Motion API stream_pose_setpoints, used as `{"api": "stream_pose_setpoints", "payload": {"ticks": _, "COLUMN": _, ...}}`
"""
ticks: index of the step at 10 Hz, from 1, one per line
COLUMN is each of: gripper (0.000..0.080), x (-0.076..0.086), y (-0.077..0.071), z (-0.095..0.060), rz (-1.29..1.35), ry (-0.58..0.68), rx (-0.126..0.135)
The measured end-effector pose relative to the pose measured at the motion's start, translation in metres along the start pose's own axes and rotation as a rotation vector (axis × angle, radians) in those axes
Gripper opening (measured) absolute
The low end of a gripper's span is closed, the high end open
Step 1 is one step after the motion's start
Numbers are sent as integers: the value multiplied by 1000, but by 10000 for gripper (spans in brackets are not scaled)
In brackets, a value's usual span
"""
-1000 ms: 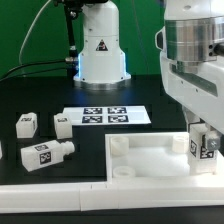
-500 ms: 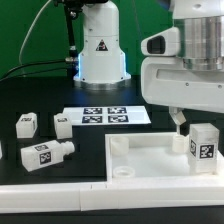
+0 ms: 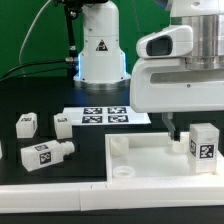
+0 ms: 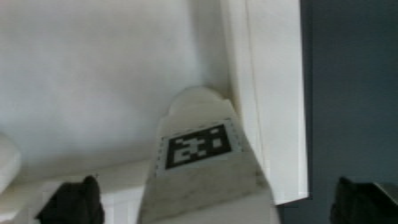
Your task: Assemble square table
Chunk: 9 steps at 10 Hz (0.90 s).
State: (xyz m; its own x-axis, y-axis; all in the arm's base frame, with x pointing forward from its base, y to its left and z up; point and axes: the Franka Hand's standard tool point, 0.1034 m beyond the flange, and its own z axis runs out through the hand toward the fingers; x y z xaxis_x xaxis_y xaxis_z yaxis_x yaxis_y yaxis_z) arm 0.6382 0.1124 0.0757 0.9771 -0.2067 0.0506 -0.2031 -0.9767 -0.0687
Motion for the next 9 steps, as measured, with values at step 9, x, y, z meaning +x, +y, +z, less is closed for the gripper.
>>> {"api": "stream_pose_setpoints", "payload": {"ticks": 9, "gripper": 284, "x": -2, "y": -3, "z": 2, "rz": 1085, "ry": 17, "rx": 6}}
